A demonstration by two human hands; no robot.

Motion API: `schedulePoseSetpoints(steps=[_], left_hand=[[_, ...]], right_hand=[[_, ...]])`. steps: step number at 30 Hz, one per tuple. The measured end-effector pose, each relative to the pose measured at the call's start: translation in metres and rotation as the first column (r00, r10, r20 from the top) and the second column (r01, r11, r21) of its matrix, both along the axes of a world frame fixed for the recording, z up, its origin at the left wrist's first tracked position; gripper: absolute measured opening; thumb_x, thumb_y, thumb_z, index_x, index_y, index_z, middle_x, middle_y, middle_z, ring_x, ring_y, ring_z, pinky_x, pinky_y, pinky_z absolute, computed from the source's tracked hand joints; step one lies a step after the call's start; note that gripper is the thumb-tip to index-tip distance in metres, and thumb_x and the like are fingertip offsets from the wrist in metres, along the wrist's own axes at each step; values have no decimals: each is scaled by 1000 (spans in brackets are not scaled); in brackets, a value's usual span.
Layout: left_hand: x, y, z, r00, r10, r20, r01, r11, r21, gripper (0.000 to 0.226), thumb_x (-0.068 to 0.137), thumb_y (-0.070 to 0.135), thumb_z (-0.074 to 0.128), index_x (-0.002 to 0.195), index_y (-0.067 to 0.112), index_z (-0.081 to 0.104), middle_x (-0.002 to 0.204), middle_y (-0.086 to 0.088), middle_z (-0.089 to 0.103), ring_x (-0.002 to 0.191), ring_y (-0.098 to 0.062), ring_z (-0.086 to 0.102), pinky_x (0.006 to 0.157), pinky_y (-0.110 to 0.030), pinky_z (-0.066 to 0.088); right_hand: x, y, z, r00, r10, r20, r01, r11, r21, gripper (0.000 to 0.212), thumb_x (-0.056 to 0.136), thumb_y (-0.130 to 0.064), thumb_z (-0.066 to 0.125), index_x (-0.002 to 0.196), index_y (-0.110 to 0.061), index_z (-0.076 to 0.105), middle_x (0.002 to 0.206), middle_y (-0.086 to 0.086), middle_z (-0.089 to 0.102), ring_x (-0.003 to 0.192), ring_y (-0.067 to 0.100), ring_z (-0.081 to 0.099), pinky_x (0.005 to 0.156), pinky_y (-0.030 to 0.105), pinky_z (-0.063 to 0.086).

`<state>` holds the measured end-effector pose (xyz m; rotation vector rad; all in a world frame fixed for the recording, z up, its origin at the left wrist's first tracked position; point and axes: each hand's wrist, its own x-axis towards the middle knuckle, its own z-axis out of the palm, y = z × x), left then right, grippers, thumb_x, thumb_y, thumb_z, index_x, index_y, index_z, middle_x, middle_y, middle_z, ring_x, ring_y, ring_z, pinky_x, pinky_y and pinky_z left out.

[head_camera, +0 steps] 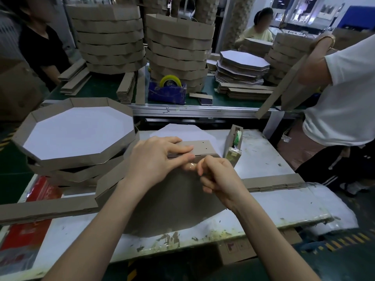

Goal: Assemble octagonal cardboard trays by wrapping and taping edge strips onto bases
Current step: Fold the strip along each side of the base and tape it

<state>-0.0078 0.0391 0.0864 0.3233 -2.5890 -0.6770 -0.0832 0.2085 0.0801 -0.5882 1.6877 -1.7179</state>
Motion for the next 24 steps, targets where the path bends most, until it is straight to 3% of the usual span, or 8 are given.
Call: schedulePoseSetpoints(steps=[3, 6, 8, 13, 17, 20, 24], left_hand=[[-2, 0, -1, 1000, 22, -18, -23, 1000, -14, 31, 79, 69, 56, 105, 56, 67, 124, 22, 63, 113, -8, 56, 81, -28, 40], [-4, -7, 0, 999, 47, -9, -47, 999, 10, 34, 79, 69, 57, 107, 53, 67, 124, 21, 63, 113, -7, 55, 81, -27, 38], [-3, -12, 0, 999, 52, 2, -52, 998, 19, 36, 78, 68, 57, 109, 53, 67, 126, 20, 62, 115, -8, 54, 84, -30, 39], [-1, -3, -1, 1000, 0, 17, 2, 995, -98, 40, 77, 67, 61, 115, 55, 62, 123, 22, 63, 108, -14, 55, 76, -30, 32], [-2, -6, -2, 998, 16, 57, -9, 993, -121, 47, 77, 69, 59, 122, 57, 56, 129, 27, 58, 110, -12, 53, 74, -30, 31], [-2, -5, -3, 998, 16, 66, -7, 990, -144, 55, 77, 69, 59, 129, 53, 52, 132, 27, 55, 111, -12, 52, 76, -32, 34], [0, -4, -3, 998, 23, 57, -16, 992, -123, 57, 77, 68, 61, 131, 52, 52, 134, 22, 56, 114, -13, 53, 84, -35, 40]], right_hand=[[-5, -2, 3, 999, -4, 43, 3, 1000, 24, 35, 89, -10, 40, 56, -16, 49, 57, -5, 64, 34, 9, 21, 39, 19, 31], [1, -1, -5, 1000, 2, 28, -6, 991, 132, 28, 92, -8, 36, 65, -12, 42, 80, 16, 76, 34, 12, 21, 40, 20, 32], [3, 2, -13, 998, -68, -19, 70, 989, 133, 28, 91, -6, 35, 64, -12, 41, 80, 22, 74, 36, 12, 25, 40, 21, 32], [-19, 4, 0, 916, -363, -172, 335, 927, -172, 39, 87, -4, 40, 52, -19, 49, 62, 17, 67, 38, 10, 31, 40, 21, 33], [-41, 1, 12, 781, -484, -395, 423, 875, -235, 27, 86, -15, 44, 64, -17, 59, 66, 7, 67, 49, 9, 49, 49, 20, 43], [-55, -3, 14, 749, -403, -525, 371, 913, -171, 23, 96, -3, 49, 90, -18, 65, 87, -2, 69, 81, 10, 63, 73, 20, 51], [-57, -4, 7, 716, -97, -691, 151, 988, 19, 25, 101, -12, 53, 119, -26, 63, 117, -12, 67, 114, 1, 60, 98, 20, 46]])
